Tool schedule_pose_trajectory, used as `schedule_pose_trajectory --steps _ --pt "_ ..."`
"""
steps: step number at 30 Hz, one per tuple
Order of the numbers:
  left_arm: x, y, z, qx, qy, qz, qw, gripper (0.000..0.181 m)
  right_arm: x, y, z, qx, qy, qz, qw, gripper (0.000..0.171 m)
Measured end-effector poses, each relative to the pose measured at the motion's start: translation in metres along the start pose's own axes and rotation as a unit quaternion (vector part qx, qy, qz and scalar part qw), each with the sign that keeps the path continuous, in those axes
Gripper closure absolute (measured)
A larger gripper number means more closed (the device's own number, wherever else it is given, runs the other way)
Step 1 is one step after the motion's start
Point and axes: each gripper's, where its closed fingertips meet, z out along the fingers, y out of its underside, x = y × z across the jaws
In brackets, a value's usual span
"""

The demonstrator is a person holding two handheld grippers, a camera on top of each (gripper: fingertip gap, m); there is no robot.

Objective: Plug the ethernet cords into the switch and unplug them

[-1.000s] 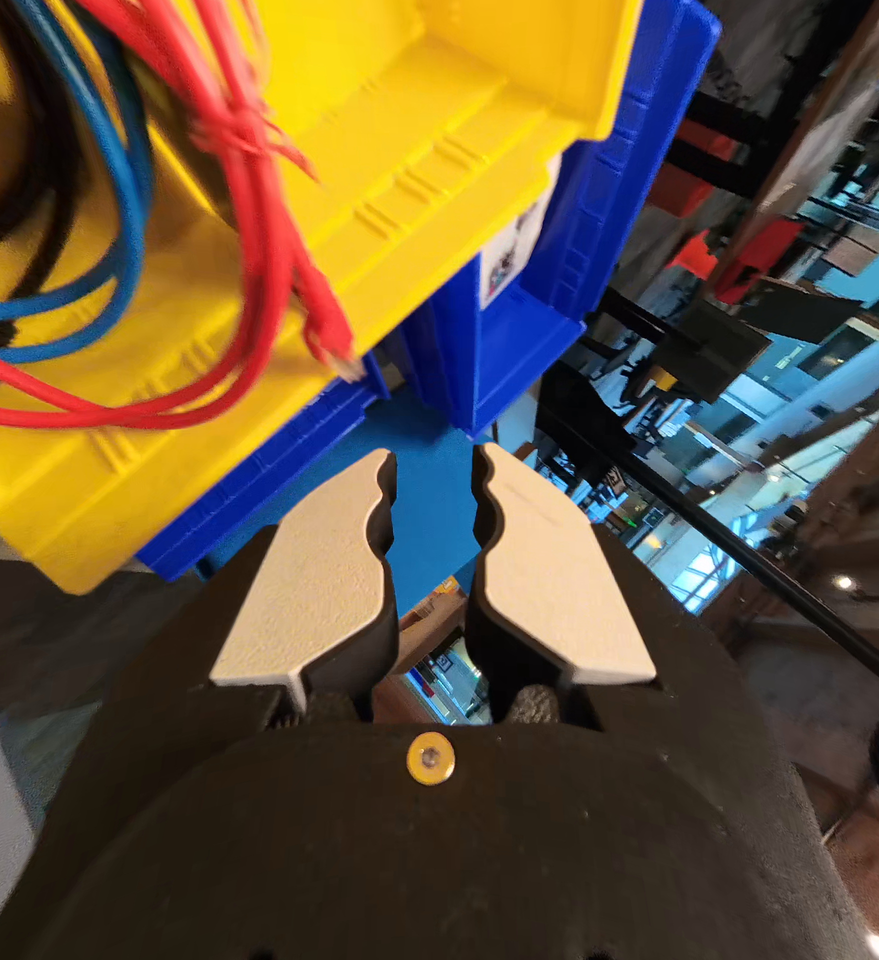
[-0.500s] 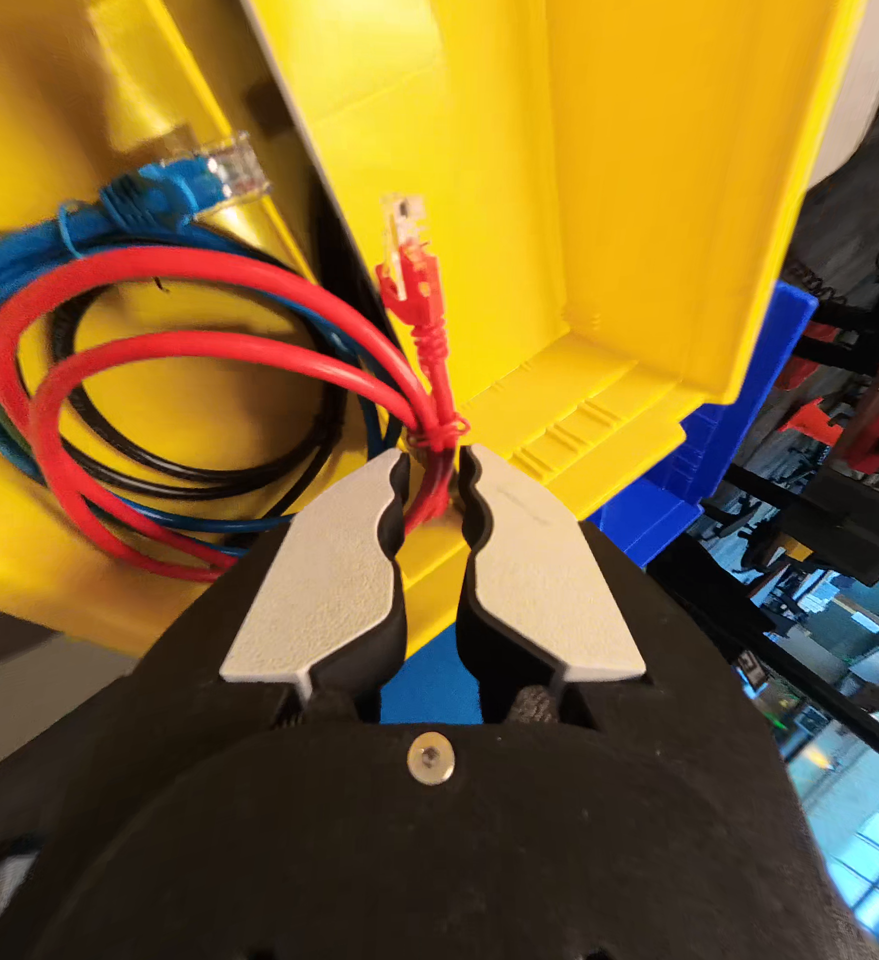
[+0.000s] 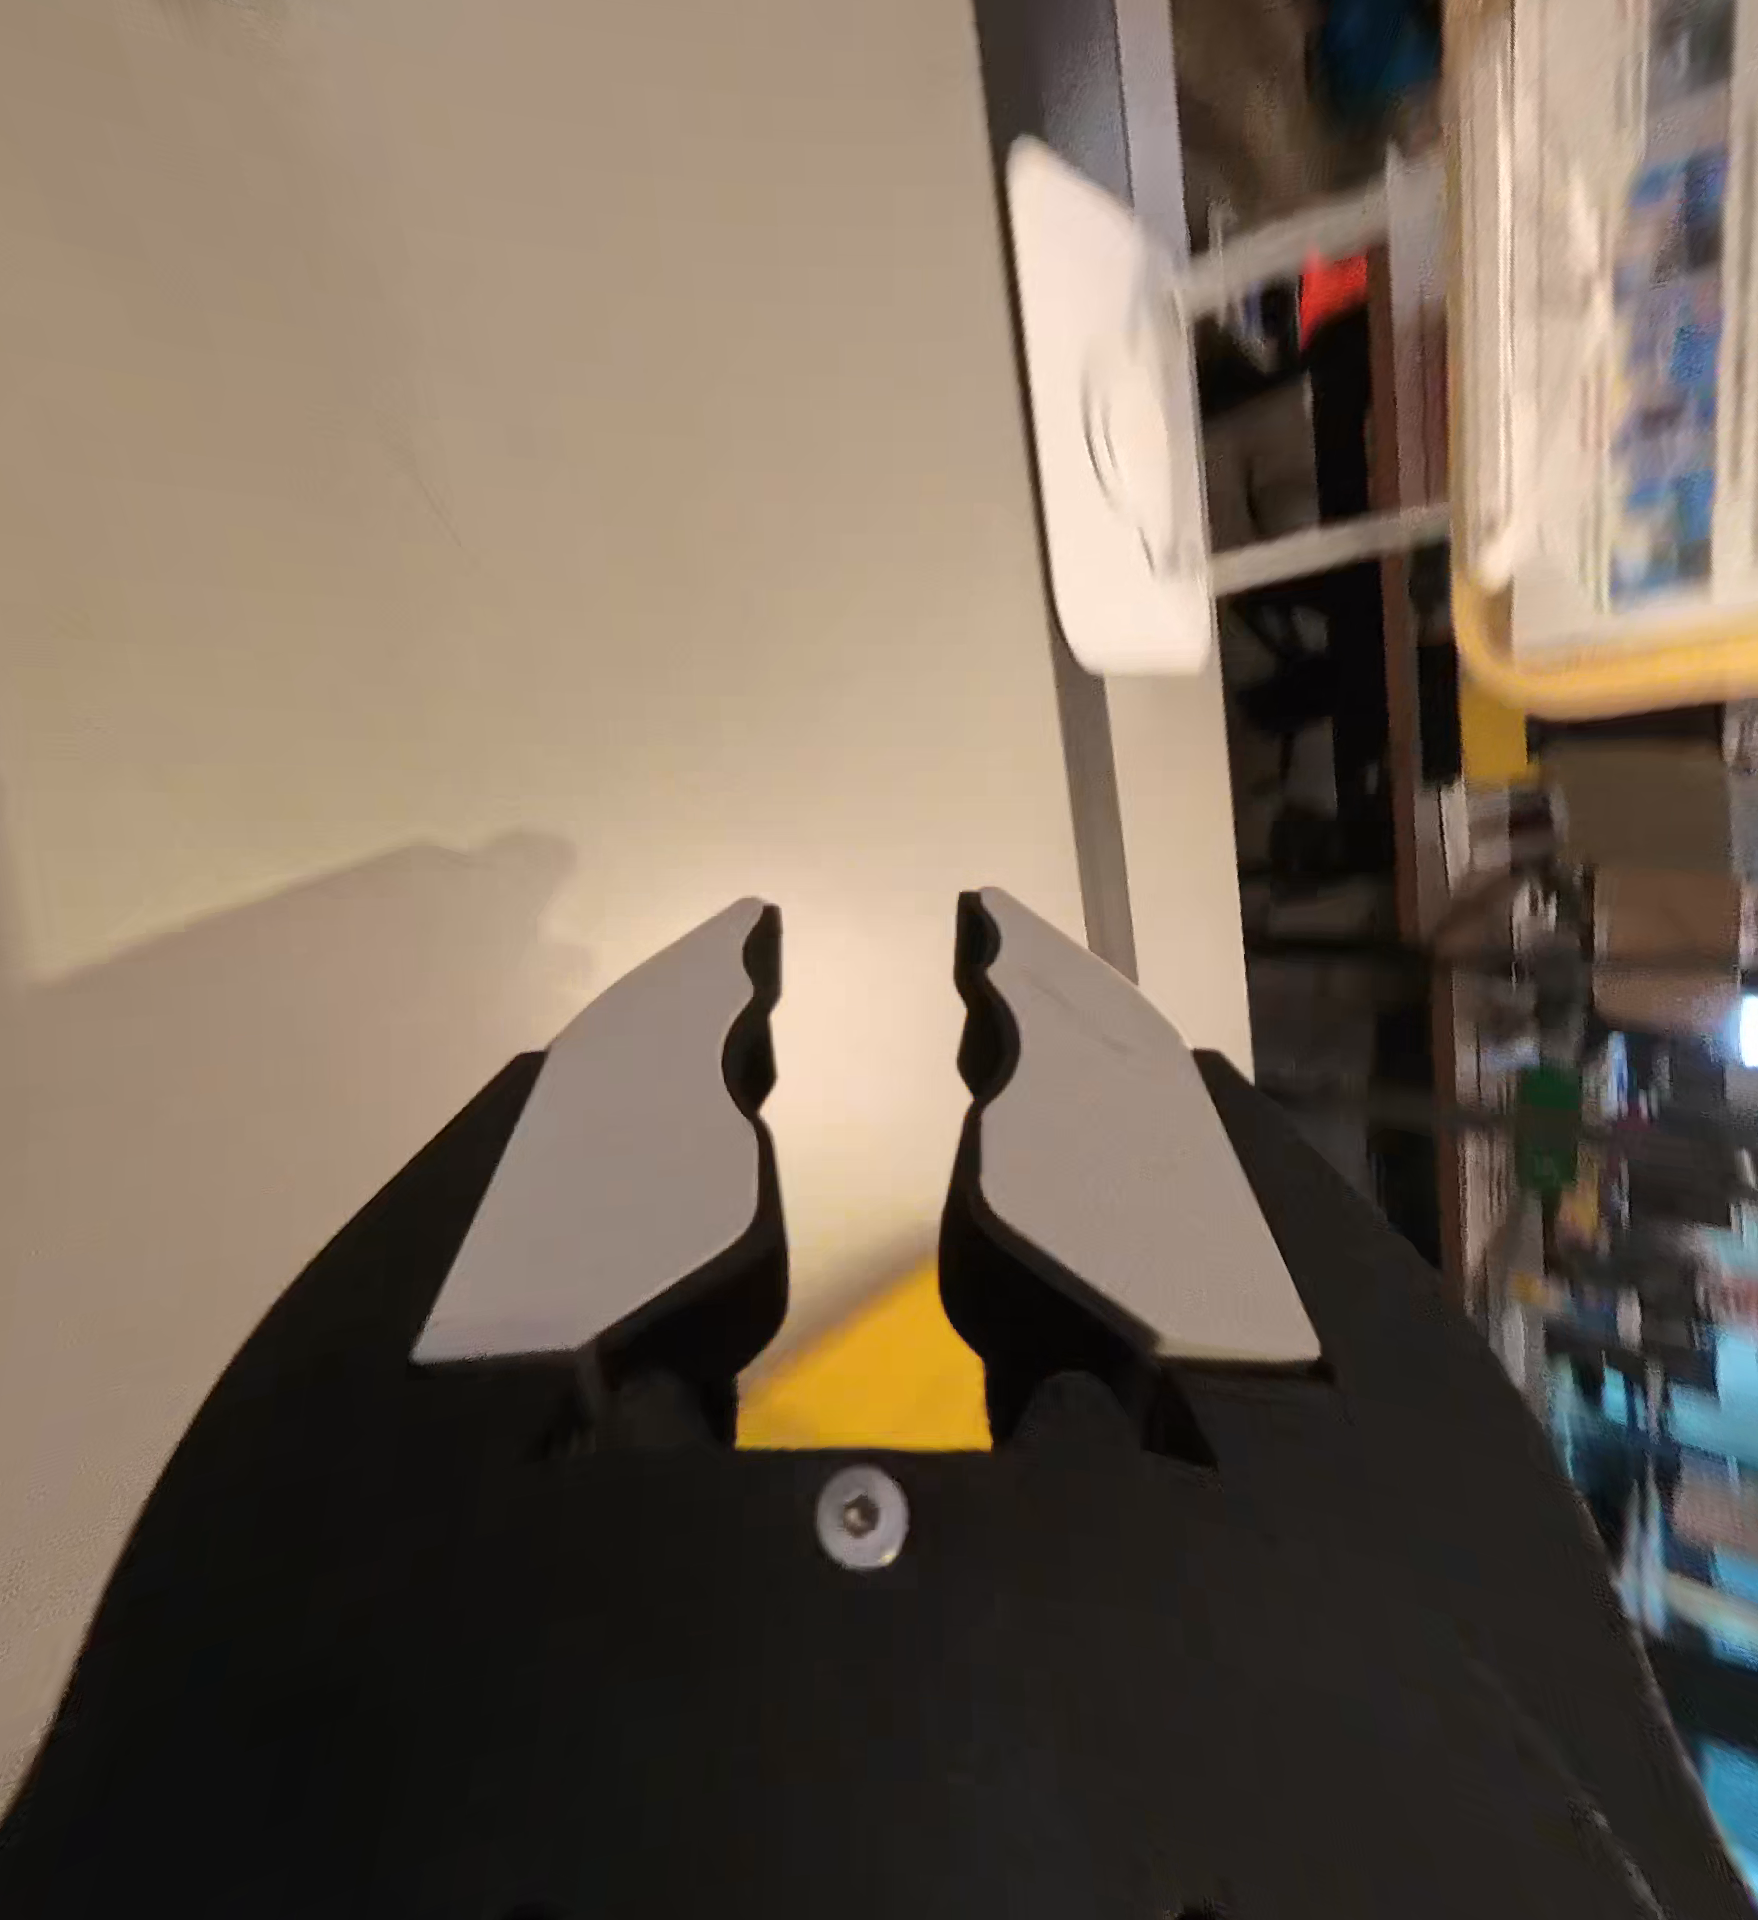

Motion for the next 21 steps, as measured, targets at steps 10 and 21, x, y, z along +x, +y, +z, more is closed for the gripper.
schedule_pose_trajectory --steps 10,21 --pt "0.007 0.015 0.007 -0.069 -0.021 0.093 0.993 0.154 -0.075 -0.157 0.072 0.292 -0.059 0.029 0.954 0.105" --pt "-0.035 0.06 -0.006 -0.301 -0.166 0.413 0.843 0.154 -0.1 -0.146 0.085 0.28 -0.074 0.03 0.957 0.121"
